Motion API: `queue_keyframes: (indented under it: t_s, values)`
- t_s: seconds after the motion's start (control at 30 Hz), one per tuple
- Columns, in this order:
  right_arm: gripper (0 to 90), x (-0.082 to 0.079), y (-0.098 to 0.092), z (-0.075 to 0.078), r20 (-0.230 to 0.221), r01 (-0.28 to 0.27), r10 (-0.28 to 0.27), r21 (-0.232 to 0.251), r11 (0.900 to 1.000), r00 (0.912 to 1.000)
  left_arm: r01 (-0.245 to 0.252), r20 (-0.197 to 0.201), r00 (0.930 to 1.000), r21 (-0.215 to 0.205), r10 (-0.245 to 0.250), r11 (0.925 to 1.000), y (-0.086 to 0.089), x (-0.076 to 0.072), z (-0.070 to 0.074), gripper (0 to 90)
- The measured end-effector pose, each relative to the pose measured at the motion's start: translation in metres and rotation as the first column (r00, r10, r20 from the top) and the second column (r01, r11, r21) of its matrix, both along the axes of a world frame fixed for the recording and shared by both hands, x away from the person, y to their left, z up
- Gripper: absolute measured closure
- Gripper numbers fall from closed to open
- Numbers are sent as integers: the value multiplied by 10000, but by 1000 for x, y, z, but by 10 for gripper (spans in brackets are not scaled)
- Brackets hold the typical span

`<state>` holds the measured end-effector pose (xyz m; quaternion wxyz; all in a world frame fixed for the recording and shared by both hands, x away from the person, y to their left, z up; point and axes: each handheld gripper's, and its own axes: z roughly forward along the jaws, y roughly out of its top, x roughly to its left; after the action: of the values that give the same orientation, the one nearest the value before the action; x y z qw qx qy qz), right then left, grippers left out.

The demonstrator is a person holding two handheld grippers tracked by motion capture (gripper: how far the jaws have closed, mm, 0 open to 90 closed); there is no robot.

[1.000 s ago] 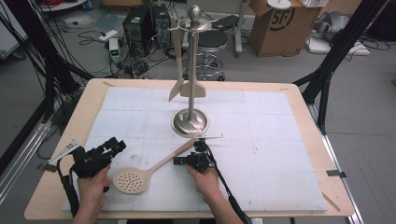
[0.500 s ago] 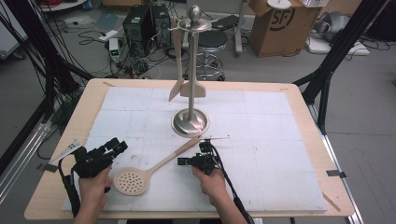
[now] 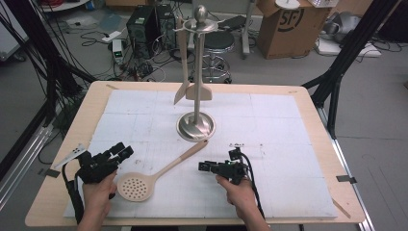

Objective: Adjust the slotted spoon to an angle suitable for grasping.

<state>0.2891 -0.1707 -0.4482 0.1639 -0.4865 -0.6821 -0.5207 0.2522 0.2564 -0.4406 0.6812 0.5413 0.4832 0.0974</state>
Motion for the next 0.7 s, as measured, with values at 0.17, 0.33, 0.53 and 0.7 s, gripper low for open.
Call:
queue_keyframes:
  t_s: [0.17,0.33,0.53,0.7]
  values:
    - [382,-2,-15,5,538,38,-43,91,10000,9985,233,-3,9997,-138,-233,9996,-1,0,5,340]
    - [311,-7,-27,9,1089,59,-63,41,10000,9940,914,-17,9958,-407,-915,9950,-3,1,14,380]
    - [300,-14,-41,16,2075,239,-209,-118,9996,9780,1388,-372,9896,-36,-1388,9903,-2,0,25,380]
    - [289,-15,-50,17,2377,356,-311,-145,9993,9708,1592,-580,9856,43,-1587,9872,-3,3,24,371]
